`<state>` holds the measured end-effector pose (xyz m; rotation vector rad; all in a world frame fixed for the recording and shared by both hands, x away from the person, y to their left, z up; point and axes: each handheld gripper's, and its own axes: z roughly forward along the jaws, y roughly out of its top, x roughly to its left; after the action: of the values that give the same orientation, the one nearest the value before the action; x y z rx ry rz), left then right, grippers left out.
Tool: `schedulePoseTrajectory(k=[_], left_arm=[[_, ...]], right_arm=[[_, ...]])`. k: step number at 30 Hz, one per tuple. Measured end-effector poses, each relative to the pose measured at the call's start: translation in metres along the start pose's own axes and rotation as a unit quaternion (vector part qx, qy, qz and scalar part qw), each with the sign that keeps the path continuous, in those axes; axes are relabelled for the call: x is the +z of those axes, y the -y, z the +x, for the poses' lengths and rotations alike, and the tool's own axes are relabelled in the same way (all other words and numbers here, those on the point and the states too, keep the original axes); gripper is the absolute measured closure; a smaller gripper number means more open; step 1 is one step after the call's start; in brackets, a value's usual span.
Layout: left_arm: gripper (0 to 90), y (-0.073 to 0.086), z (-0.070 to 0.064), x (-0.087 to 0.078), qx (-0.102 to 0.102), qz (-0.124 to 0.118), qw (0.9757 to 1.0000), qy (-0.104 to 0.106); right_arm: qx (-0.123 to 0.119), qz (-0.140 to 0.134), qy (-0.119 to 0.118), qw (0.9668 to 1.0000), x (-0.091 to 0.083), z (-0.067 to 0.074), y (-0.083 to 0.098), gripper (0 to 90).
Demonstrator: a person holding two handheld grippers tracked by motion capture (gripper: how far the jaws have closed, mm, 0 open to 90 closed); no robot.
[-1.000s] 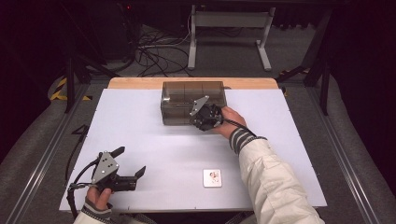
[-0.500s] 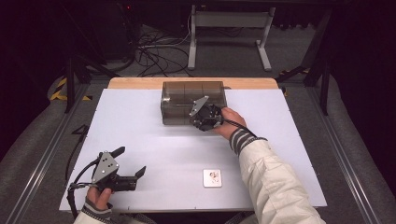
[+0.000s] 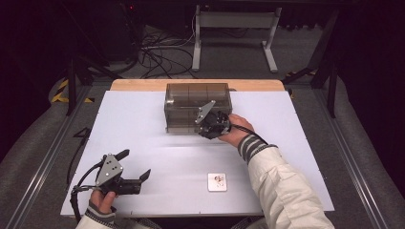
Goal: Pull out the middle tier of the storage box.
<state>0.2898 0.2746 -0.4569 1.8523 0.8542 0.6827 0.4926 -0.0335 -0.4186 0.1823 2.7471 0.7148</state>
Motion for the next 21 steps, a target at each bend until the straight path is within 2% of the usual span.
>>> schedulePoseTrajectory(k=[4,10,18,21], left_arm=[[4.0,-0.001,0.0009,0.0017,0.008,-0.001,1.0,0.002],[4.0,-0.0013,0.0004,0.0023,0.007,0.0,1.0,0.004],[4.0,-0.001,0.0001,0.0022,0.006,0.001,1.0,0.003],[4.0,-0.001,0.0005,0.0019,0.006,0.0,1.0,0.003]], right_arm=[[-0.003,0.004,-0.002,1.0,-0.0003,0.0046,0.0006,67.3],[-0.007,0.01,-0.006,0.9999,0.0005,0.01,0.0003,68.5],[-0.008,0.012,-0.011,0.9998,0.0004,0.0107,0.0008,67.9],[-0.006,0.011,-0.02,0.9997,0.0011,0.0108,0.0012,62.5]])
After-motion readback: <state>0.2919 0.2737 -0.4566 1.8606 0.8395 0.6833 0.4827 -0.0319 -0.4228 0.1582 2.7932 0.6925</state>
